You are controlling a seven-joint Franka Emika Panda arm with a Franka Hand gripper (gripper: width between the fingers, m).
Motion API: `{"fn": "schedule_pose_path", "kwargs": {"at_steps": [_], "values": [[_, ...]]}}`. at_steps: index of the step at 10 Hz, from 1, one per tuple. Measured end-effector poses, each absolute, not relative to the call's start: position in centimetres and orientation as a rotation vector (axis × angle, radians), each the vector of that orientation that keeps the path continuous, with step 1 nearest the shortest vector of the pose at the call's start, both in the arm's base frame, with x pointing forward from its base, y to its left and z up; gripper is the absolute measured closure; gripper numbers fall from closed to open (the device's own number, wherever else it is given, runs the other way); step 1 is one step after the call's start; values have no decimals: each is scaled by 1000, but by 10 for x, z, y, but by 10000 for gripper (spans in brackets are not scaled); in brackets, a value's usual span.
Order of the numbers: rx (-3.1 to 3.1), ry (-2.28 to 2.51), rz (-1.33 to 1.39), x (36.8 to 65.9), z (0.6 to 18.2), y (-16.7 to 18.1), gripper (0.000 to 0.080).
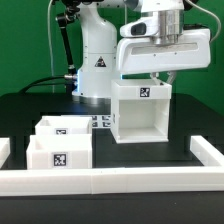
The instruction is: Assemble drawer
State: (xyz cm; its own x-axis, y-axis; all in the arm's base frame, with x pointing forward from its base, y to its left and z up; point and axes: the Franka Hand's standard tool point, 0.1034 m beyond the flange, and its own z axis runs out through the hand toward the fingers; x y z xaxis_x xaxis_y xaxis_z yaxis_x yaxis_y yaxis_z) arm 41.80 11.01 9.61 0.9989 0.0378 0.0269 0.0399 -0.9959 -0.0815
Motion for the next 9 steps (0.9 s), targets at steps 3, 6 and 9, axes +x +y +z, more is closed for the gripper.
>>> {"fn": "schedule_pose_path", "kwargs": {"at_steps": [3,6,9], "values": [[-3042,10,-91,463,96,102,762],[-3025,52,-149,506,96,99,760],[-3014,76,-192,537,97,96,758]]}}
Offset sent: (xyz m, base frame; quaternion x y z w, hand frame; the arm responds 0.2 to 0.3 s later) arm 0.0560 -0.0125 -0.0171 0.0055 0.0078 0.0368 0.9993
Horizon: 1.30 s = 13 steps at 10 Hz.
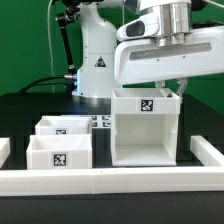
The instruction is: Assemble drawer
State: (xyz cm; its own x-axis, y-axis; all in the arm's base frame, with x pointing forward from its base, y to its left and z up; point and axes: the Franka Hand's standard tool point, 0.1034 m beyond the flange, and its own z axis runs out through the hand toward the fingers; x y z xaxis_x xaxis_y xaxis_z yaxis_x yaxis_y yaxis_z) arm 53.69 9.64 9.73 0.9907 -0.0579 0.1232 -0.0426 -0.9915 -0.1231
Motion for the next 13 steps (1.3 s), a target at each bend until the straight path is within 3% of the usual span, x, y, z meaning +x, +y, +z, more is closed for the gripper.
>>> {"fn": "schedule_pose_path", "kwargs": {"at_steps": [5,8,13], "values": [[-2991,117,-257,578,98,101,758],[-2985,145,-273,582,101,105,757],[-2861,671,-271,588,105,110,757]]}}
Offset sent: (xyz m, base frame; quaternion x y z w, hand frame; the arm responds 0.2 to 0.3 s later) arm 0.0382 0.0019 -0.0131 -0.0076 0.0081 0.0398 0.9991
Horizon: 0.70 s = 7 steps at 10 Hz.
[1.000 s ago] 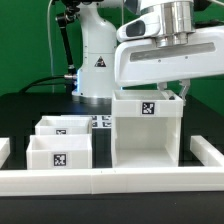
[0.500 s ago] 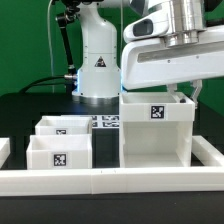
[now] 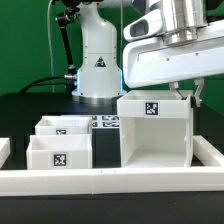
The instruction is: Assemble drawer
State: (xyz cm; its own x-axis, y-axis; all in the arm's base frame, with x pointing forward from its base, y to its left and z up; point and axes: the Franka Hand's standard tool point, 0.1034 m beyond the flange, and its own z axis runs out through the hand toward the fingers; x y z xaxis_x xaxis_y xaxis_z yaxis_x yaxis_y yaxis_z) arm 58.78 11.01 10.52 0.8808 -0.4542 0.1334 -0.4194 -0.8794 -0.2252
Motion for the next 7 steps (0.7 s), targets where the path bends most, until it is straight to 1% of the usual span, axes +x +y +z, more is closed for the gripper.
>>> {"fn": "schedule_pose_path", "kwargs": {"at_steps": [3,4,7], "values": [[-2674,1103,-290,596,109,101,755],[-2602,1195,-326,600,111,94,754],[-2469,1376,-311,604,116,93,751]]}}
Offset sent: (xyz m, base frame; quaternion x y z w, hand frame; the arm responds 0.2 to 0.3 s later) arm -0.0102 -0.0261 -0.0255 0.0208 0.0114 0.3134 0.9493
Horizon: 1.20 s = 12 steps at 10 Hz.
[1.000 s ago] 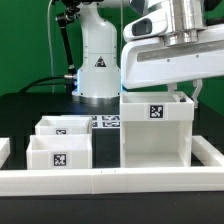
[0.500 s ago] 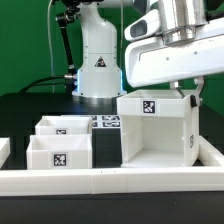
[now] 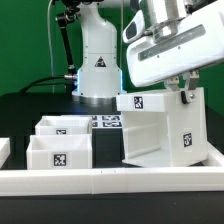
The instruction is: Assemble drawer
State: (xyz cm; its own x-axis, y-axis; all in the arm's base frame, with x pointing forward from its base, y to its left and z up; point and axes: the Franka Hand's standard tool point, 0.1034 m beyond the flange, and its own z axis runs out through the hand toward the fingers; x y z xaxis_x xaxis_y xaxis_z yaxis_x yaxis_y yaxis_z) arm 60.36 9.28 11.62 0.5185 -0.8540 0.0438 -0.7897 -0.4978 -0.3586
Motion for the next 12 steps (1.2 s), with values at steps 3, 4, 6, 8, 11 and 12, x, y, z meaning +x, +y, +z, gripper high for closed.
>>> {"fn": "schedule_pose_path", "kwargs": {"at_steps": [3,4,6,8,11,12], "values": [[-2335,1541,-287,606,118,90,751],[-2250,1630,-272,609,120,82,751],[-2107,1772,-235,618,118,79,751],[-2027,1850,-182,626,115,83,751],[-2022,1857,-143,631,113,93,750],[-2023,1858,-123,631,113,96,747]]}}
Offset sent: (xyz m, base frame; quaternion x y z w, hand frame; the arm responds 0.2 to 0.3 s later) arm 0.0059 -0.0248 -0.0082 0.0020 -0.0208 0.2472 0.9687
